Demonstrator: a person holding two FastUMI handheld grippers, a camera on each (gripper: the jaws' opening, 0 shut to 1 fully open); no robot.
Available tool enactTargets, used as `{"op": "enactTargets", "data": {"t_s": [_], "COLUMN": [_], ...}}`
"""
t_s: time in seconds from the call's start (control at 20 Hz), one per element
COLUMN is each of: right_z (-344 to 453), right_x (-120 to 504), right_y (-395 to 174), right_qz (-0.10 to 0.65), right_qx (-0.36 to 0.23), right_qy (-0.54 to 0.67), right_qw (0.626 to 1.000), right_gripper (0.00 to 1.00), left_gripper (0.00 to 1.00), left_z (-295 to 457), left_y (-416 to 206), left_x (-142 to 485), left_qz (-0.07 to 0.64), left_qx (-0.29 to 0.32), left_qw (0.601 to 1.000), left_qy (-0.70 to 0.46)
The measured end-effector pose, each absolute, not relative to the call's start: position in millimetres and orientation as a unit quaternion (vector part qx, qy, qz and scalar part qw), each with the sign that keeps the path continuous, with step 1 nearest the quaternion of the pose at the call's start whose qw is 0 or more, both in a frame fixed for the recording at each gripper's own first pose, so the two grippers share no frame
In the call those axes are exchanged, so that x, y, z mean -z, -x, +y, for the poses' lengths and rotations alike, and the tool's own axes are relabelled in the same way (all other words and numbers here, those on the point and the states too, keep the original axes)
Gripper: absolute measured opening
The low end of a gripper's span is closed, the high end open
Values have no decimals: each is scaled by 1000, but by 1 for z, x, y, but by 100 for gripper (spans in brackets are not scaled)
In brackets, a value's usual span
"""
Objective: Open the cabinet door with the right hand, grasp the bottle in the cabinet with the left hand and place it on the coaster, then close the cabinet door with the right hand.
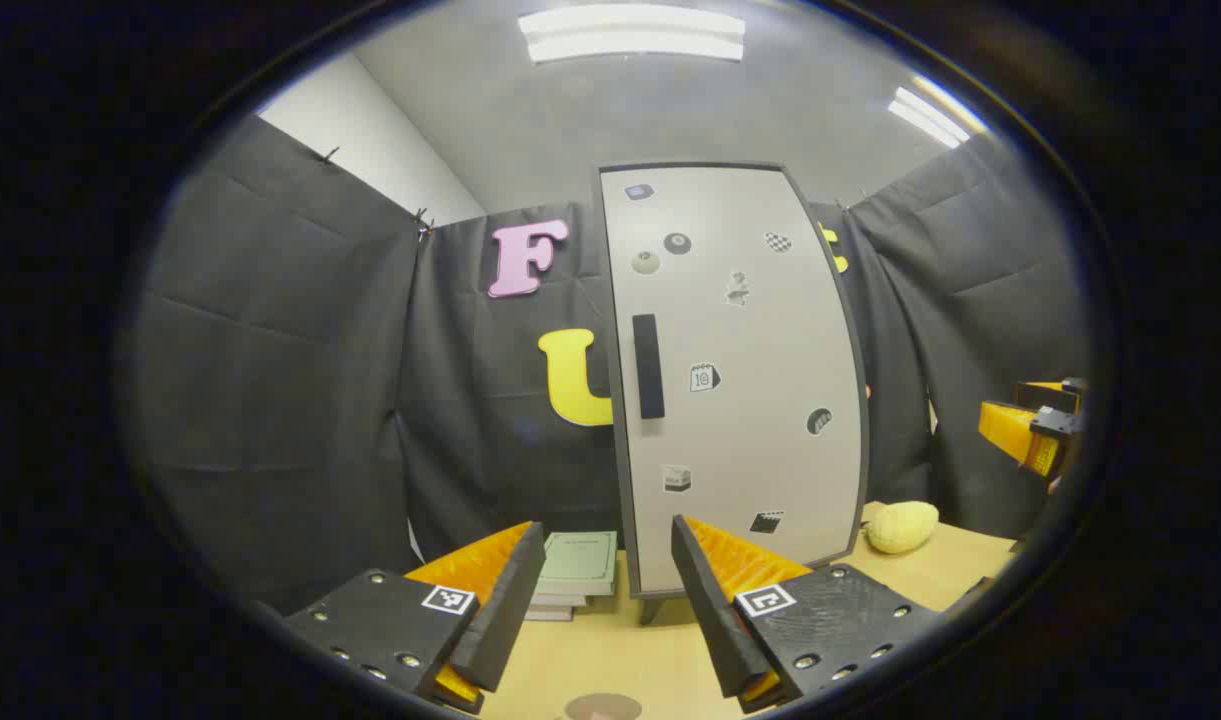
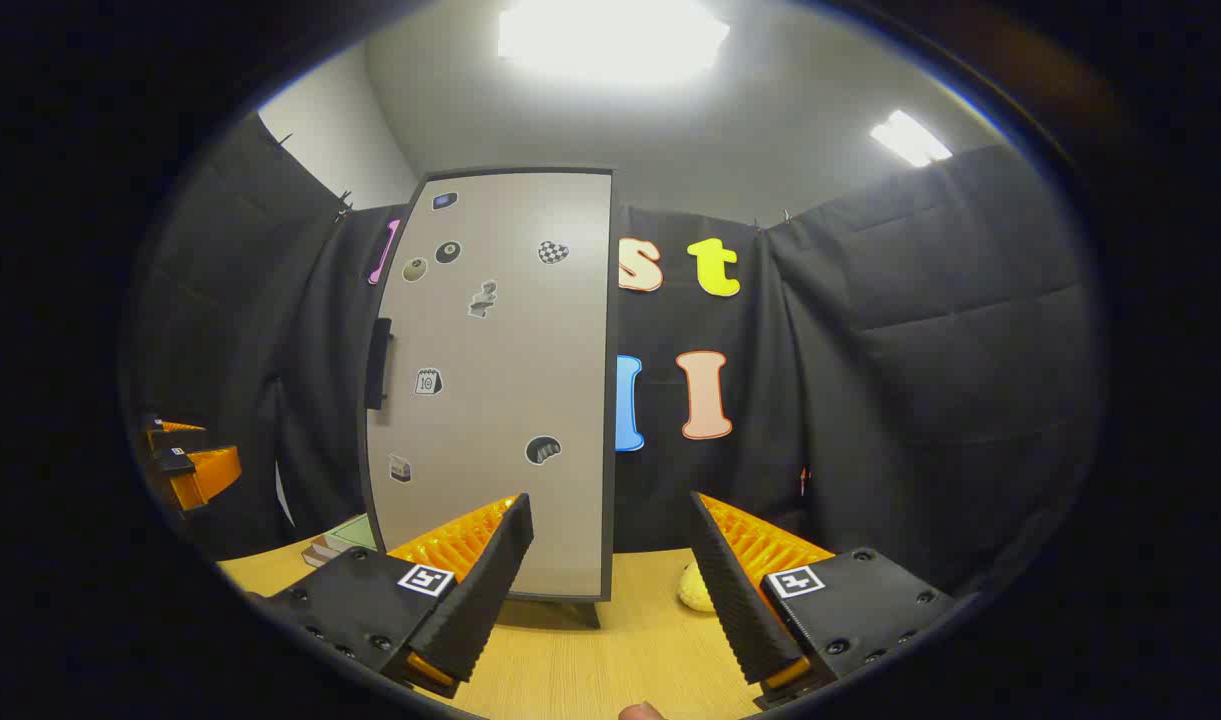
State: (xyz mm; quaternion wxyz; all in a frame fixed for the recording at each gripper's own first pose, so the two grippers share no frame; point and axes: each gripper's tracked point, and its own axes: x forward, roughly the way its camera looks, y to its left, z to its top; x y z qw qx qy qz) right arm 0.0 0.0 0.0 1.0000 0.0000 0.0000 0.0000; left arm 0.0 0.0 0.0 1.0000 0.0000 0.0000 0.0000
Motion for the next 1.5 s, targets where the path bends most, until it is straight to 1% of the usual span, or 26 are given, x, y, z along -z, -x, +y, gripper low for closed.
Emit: {"op": "enactTargets", "data": {"t_s": [0.05, 0.35, 0.4, 0.5, 0.55, 0.6, 0.65, 0.75, 0.8, 0.85, 0.95, 1.0, 1.1, 1.15, 1.5], "right_z": [0, -2, -3, -2, -2, -2, -2, -1, 0, 1, 3, 5, 9, 11, 38], "right_x": [1, 6, 6, 6, 6, 7, 5, 5, 7, 7, 6, 6, 4, 3, -19], "right_y": [-1, 0, 0, 0, 0, -2, -1, -2, -2, -3, -4, -5, -7, -7, -24], "right_qz": [1, 6, 6, 5, 6, 6, 4, 3, 4, 5, 6, 7, 7, 7, -9], "right_qx": [0, -4, -4, -6, -8, -8, -9, -11, -12, -13, -14, -16, -20, -22, -49], "right_qy": [1, 0, -1, -2, -3, -4, -5, -5, -3, -1, 1, 1, 0, 0, -3], "right_qw": [1000, 1000, 1000, 1000, 1000, 1000, 1000, 1000, 1000, 1000, 1000, 1000, 1000, 1000, 999], "right_gripper": [97, 98, 98, 98, 98, 97, 98, 98, 98, 98, 98, 98, 97, 97, 97], "left_gripper": [79, 79, 77, 77, 80, 79, 77, 77, 79, 79, 79, 77, 77, 80, 80], "left_z": [1, 4, 4, 6, 7, 8, 9, 10, 10, 11, 13, 15, 18, 21, 45], "left_y": [-1, 0, 0, 0, 2, 3, 4, 5, 5, 5, 4, 5, 5, 5, 13], "left_x": [0, 6, 5, 2, 0, -1, -2, -2, -2, -2, -1, -1, -1, -1, -3], "left_qz": [-1, 6, 6, 1, -1, -2, -3, -4, -4, -3, -2, -2, -2, -2, -4], "left_qx": [-2, -13, -14, -17, -19, -21, -22, -24, -24, -24, -26, -27, -30, -32, -55], "left_qw": [1000, 1000, 1000, 1000, 1000, 1000, 1000, 1000, 1000, 1000, 1000, 1000, 1000, 999, 998], "left_qy": [0, 5, 6, 3, 1, -1, -3, -4, -4, -3, -2, -2, -1, 0, -9]}}
